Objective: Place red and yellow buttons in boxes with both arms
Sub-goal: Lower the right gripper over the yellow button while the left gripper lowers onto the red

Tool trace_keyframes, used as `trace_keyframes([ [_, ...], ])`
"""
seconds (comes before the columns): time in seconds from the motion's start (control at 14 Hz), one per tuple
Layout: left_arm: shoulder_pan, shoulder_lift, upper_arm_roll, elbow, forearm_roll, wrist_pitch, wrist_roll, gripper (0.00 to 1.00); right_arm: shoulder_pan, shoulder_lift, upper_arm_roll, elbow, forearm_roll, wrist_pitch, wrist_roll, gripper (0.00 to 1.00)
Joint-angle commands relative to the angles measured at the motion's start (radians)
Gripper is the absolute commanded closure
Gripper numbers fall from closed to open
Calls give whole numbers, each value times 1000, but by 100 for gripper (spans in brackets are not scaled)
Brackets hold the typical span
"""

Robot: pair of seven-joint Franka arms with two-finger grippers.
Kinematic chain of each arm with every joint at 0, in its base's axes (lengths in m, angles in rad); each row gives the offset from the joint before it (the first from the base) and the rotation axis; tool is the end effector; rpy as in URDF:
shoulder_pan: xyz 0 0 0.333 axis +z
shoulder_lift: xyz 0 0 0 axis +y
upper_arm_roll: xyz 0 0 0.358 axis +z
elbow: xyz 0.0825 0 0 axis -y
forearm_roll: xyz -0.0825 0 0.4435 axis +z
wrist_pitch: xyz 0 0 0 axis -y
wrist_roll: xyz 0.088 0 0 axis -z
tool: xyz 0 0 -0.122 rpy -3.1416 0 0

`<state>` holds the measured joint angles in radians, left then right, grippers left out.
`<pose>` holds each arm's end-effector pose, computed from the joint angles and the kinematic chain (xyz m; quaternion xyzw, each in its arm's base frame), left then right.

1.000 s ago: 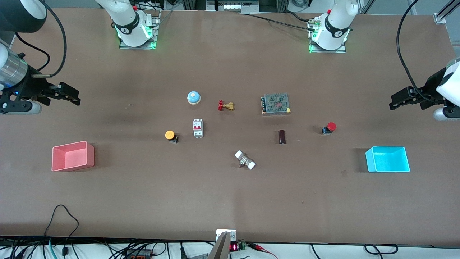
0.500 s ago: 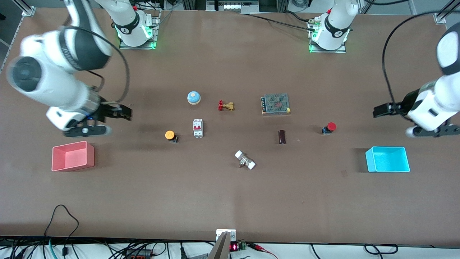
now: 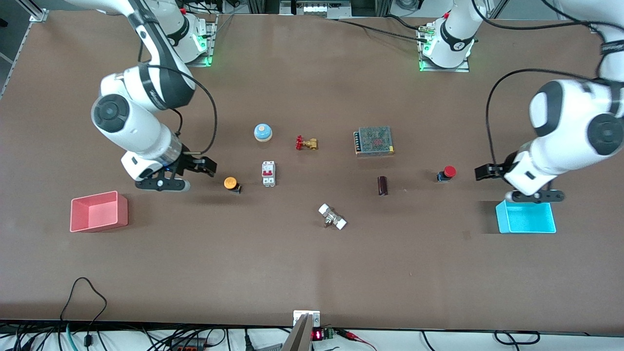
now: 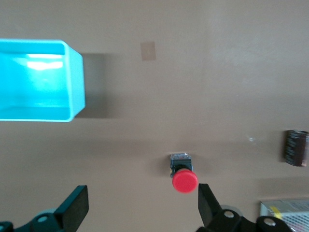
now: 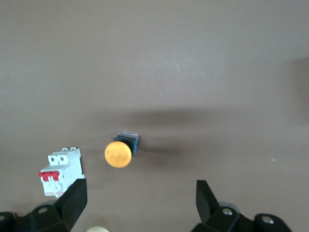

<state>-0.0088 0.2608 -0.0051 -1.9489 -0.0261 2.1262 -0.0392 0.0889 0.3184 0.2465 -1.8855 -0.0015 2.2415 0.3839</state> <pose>0.6547 -0.0105 0.3305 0.9989 0.0200 -0.0420 0.0103 0.6537 0.2186 0.3389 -0.9986 0.0306 -0.0088 0.0434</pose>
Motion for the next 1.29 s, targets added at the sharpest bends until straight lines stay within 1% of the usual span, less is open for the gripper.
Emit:
trace_keyframes([
  [0.0, -13, -2, -1, -114, -9, 124, -4, 0, 28, 63, 2, 3, -11, 91, 74, 0],
  [0.14, -14, 41, -3, -114, -81, 123, -13, 0, 46, 115, 2, 6, -17, 160, 92, 0],
  [0.21, -29, 66, -3, -114, -90, 121, -14, 0, 52, 137, 2, 11, -17, 177, 110, 0],
  [0.29, -48, 81, -1, -114, -91, 123, -21, 0, 63, 157, 2, 16, -34, 191, 140, 0],
  [0.36, -54, 93, -3, -114, -94, 129, -25, 0, 69, 177, 2, 17, -76, 208, 165, 0],
  [0.5, -79, 118, -3, -114, -132, 145, -27, 0, 69, 203, 0, 17, -117, 222, 207, 0],
  [0.64, -83, 132, -3, -119, -133, 155, -24, 0, 69, 223, 0, 17, -123, 225, 208, 0],
  [0.86, -83, 159, -4, -119, -135, 161, -25, 0, 74, 245, 0, 22, -167, 239, 208, 0],
  [1.07, -80, 170, -4, -119, -137, 162, -25, 0, 75, 261, 0, 23, -181, 244, 208, 0],
  [1.14, -80, 172, -4, -119, -137, 164, -25, 0, 75, 266, 0, 25, -190, 247, 208, 4],
  [1.21, -80, 178, -4, -119, -138, 167, -27, 0, 75, 269, 0, 25, -196, 251, 208, 5],
])
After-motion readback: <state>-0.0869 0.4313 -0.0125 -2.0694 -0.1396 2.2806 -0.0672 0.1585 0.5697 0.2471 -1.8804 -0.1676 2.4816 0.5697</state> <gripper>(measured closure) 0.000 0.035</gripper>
